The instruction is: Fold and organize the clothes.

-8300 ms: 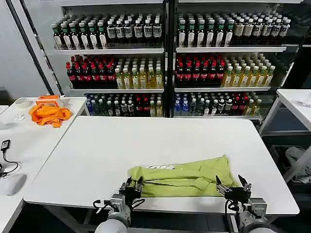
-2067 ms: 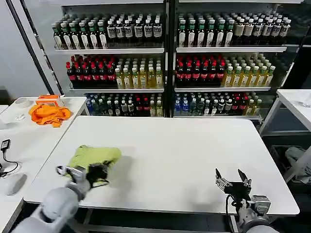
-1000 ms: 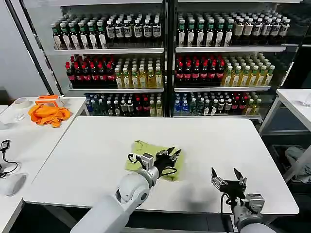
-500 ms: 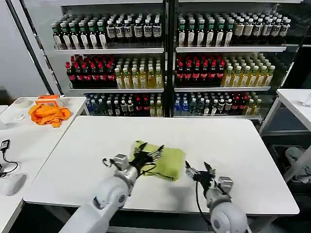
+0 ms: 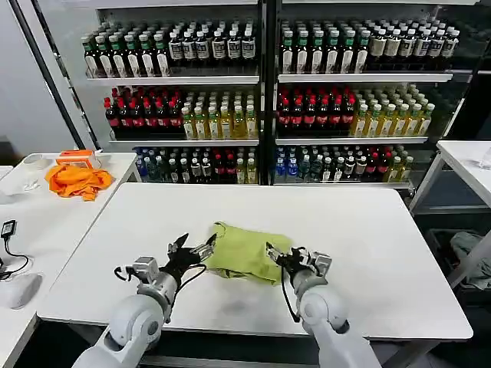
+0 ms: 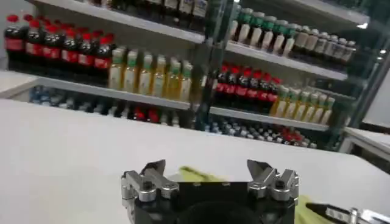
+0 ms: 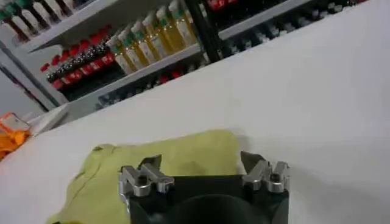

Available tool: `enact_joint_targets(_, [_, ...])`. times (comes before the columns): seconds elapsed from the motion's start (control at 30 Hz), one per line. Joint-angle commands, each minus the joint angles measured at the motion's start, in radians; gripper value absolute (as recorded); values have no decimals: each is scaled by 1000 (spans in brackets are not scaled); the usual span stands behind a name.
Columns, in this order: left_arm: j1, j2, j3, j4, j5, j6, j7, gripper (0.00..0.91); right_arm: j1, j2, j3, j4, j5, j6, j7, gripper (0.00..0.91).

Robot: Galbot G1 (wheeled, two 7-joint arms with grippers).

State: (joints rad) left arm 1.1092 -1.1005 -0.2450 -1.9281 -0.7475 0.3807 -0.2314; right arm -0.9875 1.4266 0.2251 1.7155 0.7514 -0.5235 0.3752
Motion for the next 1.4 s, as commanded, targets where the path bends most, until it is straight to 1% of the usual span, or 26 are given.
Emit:
enact_joint_targets(0.03, [71,20,-69,-35,-3,-3,-3,907,73,48,-26,-95,58,2,54,30])
enact_joint_targets(0.07, [72,21,-69,-36,-3,-2,-3,907,67,45,-25,-88,57,3,55,0])
enact_joint_targets(0.3, [77,24,-65,-40,-2,3,0,907,64,25,-6,-87,48,4,56,0])
enact_joint_targets(0.6, [82,23,-61,-38,-4,4,2,907,103,-7,20,-128,16,5,34,0])
enact_joint_targets(0.8, [88,21,-58,-42,-5,4,4,907,148,-74,29,-166,-4,-14,6,0])
enact_joint_targets(0.93, [91,18,-55,-50,-5,5,4,907,172,-124,37,-190,-26,-24,-24,0])
enact_joint_targets(1.13, [94,16,-49,-60,-5,7,4,907,193,-201,39,-207,-106,-34,-79,0])
enact_joint_targets(1.2, [96,13,-47,-64,-3,8,4,907,192,-225,41,-207,-164,-33,-123,0])
enact_joint_targets(1.23, [97,10,-46,-66,-2,8,3,907,192,-230,41,-204,-190,-31,-132,0])
enact_joint_targets(1.27, [97,8,-45,-67,-1,8,3,907,188,-236,41,-195,-229,-29,-148,282])
enact_joint_targets(1.3, [98,6,-43,-68,3,8,3,907,181,-240,42,-182,-259,-25,-160,635])
enact_joint_targets(1.33, [98,3,-40,-70,9,8,3,907,176,-242,43,-169,-268,-12,-165,907])
enact_joint_targets(1.4, [98,0,-39,-73,18,7,4,907,144,-246,54,-122,-321,75,-173,907])
